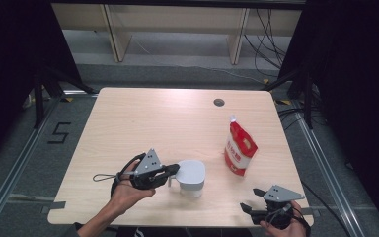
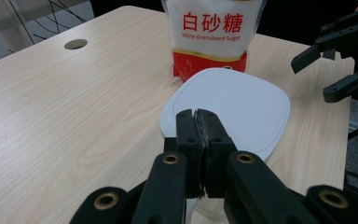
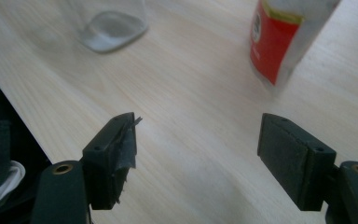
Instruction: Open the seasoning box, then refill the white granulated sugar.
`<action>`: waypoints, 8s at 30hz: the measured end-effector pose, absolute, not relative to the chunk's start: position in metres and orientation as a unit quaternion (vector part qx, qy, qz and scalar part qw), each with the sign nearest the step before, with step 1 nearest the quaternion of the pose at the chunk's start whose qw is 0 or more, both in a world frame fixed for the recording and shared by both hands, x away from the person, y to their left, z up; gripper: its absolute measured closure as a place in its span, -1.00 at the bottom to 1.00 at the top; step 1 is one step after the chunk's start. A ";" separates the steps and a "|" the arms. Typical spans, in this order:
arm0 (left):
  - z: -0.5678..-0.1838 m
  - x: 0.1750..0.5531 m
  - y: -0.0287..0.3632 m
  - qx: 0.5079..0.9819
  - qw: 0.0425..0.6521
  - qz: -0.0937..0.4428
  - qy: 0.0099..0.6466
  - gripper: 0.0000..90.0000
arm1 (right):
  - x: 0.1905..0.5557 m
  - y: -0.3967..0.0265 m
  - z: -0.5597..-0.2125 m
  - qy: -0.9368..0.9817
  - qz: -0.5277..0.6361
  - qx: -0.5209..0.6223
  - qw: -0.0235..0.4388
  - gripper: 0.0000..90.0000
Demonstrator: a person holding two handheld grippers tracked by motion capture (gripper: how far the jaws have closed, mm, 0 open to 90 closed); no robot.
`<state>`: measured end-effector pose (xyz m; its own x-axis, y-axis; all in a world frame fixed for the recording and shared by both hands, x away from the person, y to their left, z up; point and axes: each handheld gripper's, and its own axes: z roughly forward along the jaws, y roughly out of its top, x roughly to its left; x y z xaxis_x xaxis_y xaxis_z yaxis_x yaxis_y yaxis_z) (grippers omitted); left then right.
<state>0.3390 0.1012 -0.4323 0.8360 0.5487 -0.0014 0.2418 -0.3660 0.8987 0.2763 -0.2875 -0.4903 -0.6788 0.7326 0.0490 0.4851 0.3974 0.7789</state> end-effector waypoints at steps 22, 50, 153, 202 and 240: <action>-0.435 0.339 0.104 0.807 0.517 0.148 0.243 0.95 | 0.289 -0.238 -0.464 0.802 0.497 0.278 0.180 0.53; -0.439 0.337 0.110 0.805 0.516 0.152 0.249 0.95 | 0.311 -0.180 -0.441 0.822 0.494 0.208 0.192 0.99; -0.480 0.313 0.163 0.794 0.494 0.151 0.320 -0.66 | 0.308 -0.272 -0.467 0.750 0.469 0.381 0.268 -0.38; -0.482 0.312 0.162 0.799 0.492 0.149 0.310 -0.66 | 0.376 -0.252 -0.504 0.707 0.508 0.379 0.314 -0.38; -0.482 0.309 0.161 0.800 0.489 0.146 0.316 -0.66 | 0.391 -0.249 -0.515 0.681 0.534 0.384 0.322 -0.03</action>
